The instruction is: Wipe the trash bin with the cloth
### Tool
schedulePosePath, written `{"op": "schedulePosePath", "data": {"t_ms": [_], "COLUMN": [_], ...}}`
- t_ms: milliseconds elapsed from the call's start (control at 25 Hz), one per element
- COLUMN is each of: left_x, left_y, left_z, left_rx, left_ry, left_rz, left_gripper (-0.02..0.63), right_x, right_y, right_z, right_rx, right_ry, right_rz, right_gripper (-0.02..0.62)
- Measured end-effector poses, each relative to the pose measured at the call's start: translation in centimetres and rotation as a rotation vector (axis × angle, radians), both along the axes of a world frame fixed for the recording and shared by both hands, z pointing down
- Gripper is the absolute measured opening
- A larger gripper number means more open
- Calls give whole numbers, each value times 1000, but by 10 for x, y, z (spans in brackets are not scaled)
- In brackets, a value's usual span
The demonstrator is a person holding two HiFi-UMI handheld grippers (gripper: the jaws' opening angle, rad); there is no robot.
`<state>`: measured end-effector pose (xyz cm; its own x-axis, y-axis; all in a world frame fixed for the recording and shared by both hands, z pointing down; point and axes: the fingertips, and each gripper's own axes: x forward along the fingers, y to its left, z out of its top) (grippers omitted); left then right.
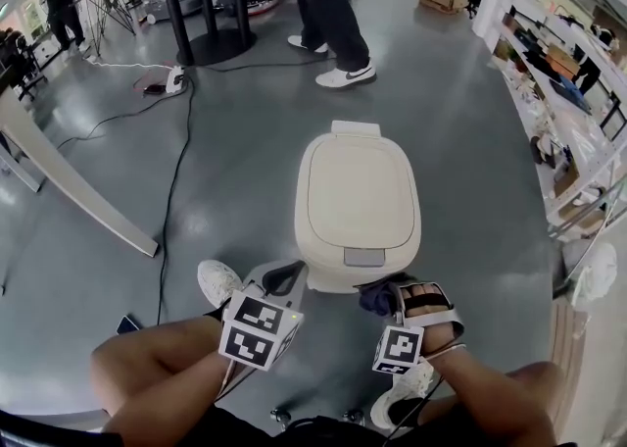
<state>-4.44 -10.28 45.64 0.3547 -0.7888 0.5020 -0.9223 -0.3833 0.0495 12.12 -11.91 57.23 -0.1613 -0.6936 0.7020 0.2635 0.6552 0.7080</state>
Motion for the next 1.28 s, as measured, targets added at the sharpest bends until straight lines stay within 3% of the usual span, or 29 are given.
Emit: {"op": "schedulePosePath", "data": {"t_ms": [120,320,560,840,1160,1280], "left_x": [1,-6,-13,-30,-44,-56], "left_y": [-1,-2,2,3,6,7], "left_z": [1,4,8,8,18,22], "left_rx": [0,15,9,16,30,26], "left_ry": [1,-61,-42,-12,31,38], "left_rz": [1,-1,-8,-39,-24,-45], "left_gripper": [0,0,-1,0,0,0], "right_x": [3,1,-15,-62,-125,-132], "right_y": [-1,14,36,52,54,52], "right_z": [1,9,27,42,69,83], "right_rx": [15,-20,-62,-73,-87,-76], "right_ry": [5,18,61,105,195,272], "right_rz": [0,-23,-105,-235,-308,-337], "right_gripper": [52,52,52,52,52,52]}}
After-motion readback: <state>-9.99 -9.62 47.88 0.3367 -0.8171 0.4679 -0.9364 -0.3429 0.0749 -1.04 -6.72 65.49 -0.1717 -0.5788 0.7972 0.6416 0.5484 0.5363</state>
